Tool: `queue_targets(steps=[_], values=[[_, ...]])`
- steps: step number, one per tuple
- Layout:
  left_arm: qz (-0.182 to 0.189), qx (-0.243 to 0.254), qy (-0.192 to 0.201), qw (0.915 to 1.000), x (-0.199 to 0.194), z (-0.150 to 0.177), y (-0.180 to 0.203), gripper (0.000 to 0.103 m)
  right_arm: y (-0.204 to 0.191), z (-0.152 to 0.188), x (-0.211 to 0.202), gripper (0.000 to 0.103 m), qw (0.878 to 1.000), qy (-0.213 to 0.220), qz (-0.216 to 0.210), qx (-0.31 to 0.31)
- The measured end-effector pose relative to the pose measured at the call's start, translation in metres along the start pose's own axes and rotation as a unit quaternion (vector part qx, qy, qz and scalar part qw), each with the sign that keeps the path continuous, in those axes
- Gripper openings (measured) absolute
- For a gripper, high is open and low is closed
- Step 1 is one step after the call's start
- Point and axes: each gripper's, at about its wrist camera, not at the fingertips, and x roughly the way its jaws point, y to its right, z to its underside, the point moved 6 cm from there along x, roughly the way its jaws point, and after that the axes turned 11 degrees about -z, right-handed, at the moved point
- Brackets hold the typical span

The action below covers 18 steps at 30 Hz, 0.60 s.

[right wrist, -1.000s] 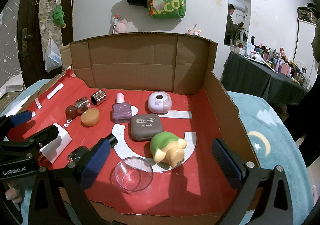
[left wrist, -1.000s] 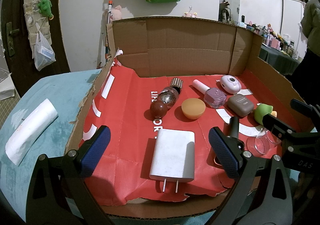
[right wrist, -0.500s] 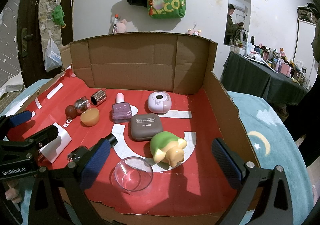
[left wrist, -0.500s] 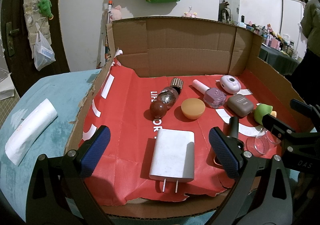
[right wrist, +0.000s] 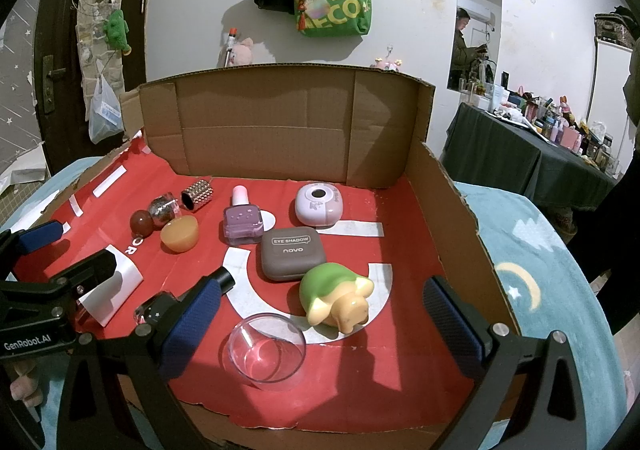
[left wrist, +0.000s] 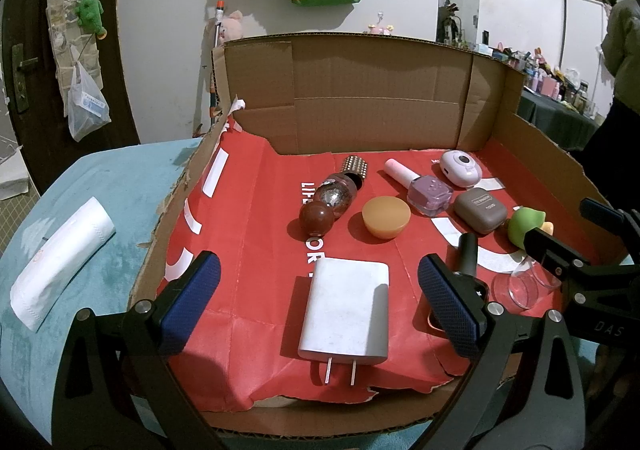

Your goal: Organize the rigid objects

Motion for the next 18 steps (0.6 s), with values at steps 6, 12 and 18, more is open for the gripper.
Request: queue_targets(steps=[6, 12, 18], values=[[0.003, -0.001, 0.001, 1.0000, 0.000, 0.000, 0.002, 0.101, -0.001, 0.000, 0.001, 0.103, 1.000, 0.001, -0.001, 0.001], [0.009, -0.003, 0.003, 0.9999, 0.000, 0.000, 0.002, 0.101, -0.001, 0.000, 0.001, 0.103, 1.000, 0.001, -0.001, 0.001], [0.033, -0.032, -0.016, 0.9988, -0.013, -0.005, -0.007, 0.101, 0.000, 0.000, -0.010, 0.103, 1.000, -0.005, -0.018, 0.024]])
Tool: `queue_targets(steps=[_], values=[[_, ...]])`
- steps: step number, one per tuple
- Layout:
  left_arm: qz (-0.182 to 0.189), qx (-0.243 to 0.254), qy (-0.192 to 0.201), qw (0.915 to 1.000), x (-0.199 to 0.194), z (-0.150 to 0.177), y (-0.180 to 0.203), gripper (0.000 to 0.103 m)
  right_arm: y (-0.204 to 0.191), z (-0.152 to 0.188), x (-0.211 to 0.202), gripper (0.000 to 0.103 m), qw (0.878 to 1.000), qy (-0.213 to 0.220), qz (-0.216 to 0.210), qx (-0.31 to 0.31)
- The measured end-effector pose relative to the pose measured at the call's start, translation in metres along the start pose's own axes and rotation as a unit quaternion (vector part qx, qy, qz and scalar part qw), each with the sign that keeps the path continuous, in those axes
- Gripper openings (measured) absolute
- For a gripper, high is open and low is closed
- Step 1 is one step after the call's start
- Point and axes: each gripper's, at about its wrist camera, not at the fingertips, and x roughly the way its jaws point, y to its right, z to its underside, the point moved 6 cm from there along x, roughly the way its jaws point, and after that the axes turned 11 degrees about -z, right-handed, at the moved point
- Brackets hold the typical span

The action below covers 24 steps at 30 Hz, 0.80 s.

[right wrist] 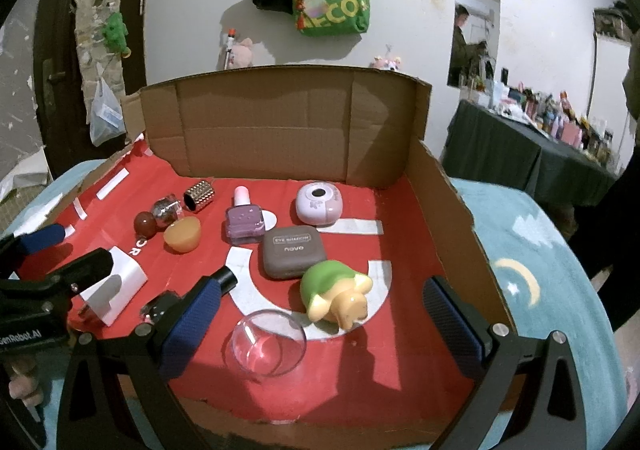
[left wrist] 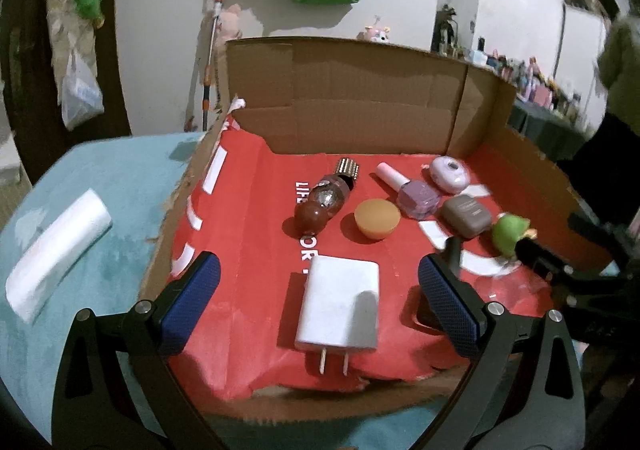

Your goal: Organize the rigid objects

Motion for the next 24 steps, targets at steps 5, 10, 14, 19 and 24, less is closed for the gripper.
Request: queue_targets(steps=[5, 10, 14, 19, 24], values=[[0.002, -0.014, 0.009, 0.9999, -0.039, -0.004, -0.007, 0.101, -0.005, -0.004, -0.042, 0.103, 1.000, 0.017, -0.010, 0.022], [-0.015, 0.026, 0.017, 0.9994, -0.079, 0.018, -0.004, 0.101, -0.018, 0.027, -0.072, 0.103, 1.000, -0.006, 0.002, 0.004], [-0.019, 0.034, -0.020, 0.9990, -0.085, 0.055, -0.002, 0.101, -0.027, 0.063, -0.073, 0.103, 0.999, -0.050, 0.006, -0.009], [-0.023, 0.031, -0.092, 0.9950, -0.060, 0.093, 0.001, 0.101, -0.019, 0.097, -0.054, 0.103, 0.993, -0.110, 0.013, 0.030], [-0.052, 0.046, -0.117, 0.9907, -0.038, 0.113, 0.003, 0.102, -0.010, 0.110, -0.042, 0.103, 0.987, -0.148, 0.032, 0.046]])
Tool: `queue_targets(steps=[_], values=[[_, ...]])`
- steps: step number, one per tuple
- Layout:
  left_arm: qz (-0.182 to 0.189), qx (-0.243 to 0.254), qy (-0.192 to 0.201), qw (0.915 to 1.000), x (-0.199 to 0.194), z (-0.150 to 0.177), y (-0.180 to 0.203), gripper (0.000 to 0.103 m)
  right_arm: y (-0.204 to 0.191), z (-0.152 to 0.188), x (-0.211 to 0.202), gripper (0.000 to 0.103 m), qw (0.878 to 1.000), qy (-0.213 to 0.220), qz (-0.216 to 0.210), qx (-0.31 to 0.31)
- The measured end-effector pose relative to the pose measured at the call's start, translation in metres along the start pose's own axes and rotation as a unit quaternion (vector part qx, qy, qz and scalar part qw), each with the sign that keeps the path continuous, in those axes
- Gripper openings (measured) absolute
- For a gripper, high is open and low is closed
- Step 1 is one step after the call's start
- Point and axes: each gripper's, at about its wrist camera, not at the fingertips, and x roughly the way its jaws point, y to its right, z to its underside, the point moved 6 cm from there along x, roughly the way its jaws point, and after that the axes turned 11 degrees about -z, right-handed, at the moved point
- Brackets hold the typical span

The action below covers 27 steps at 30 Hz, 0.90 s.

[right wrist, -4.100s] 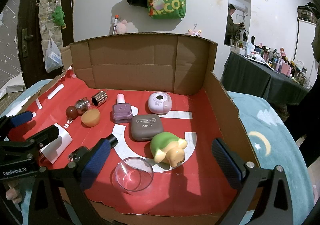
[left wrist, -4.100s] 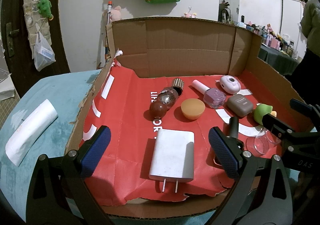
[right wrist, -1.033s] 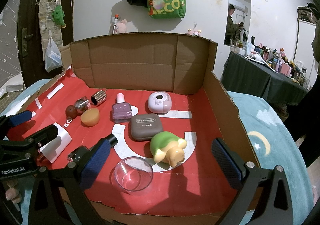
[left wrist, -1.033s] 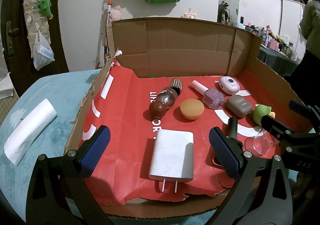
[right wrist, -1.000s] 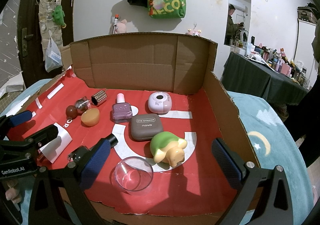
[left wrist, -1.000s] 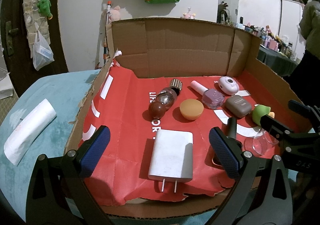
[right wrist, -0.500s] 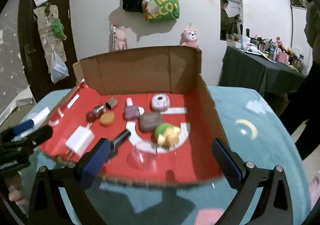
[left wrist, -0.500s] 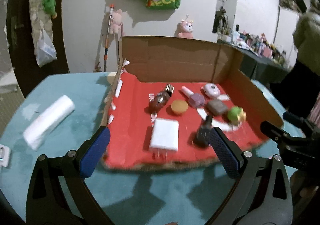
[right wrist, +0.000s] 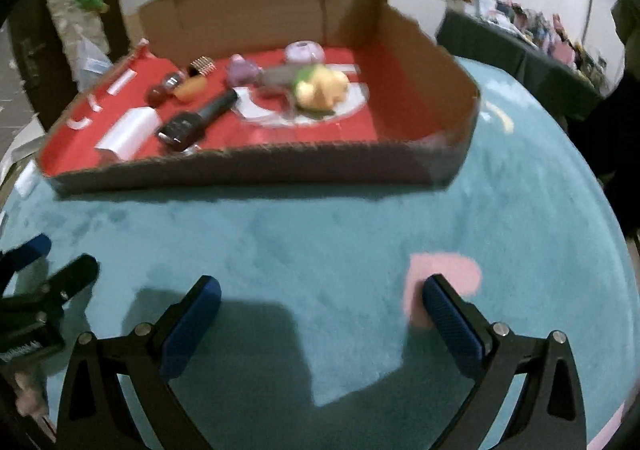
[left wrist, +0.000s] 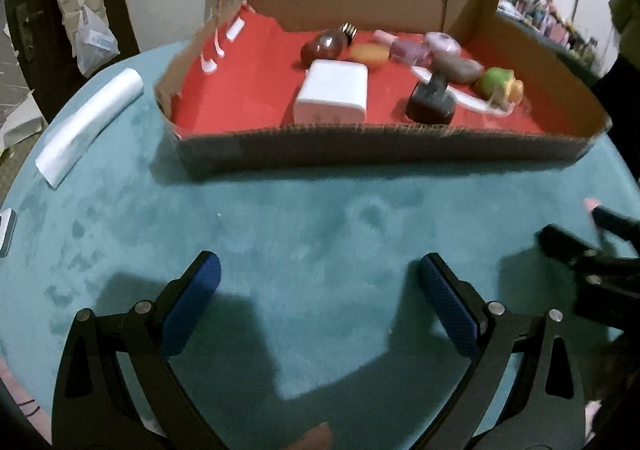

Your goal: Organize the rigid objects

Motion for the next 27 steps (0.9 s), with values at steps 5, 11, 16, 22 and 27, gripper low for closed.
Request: queue_targets(steps=[5, 11, 16, 22, 27], values=[[-0.002, -0.002, 0.003, 1.0000, -0.0005, 0.0009, -0.0024, 0.103, 0.0022, 0.0054, -0.0013, 0.103, 1.000, 0.008, 0.003, 0.012], [0.003, -0.003, 0.002, 1.0000, -0.0010, 0.0016, -0.0043, 0.103, 0.0016, 0.0047, -0.0016, 0.103, 1.000, 0.009, 0.004, 0.012], [0.003, -0.004, 0.002, 1.0000, -0.0008, 0.0009, -0.0042, 0.103, -0.0001, 0.0029, -0.0008, 0.103, 1.000, 0.012, 0.005, 0.010], [0.003, -0.004, 0.002, 1.0000, -0.0003, 0.0006, -0.0033, 0.103, -0.0002, 0.0026, -0.0007, 0.103, 1.000, 0.012, 0.006, 0.010], [0.003, -0.004, 0.002, 1.0000, -0.0003, 0.0007, -0.0032, 0.103, 0.0001, 0.0028, -0.0007, 0.103, 1.000, 0.012, 0.006, 0.010]])
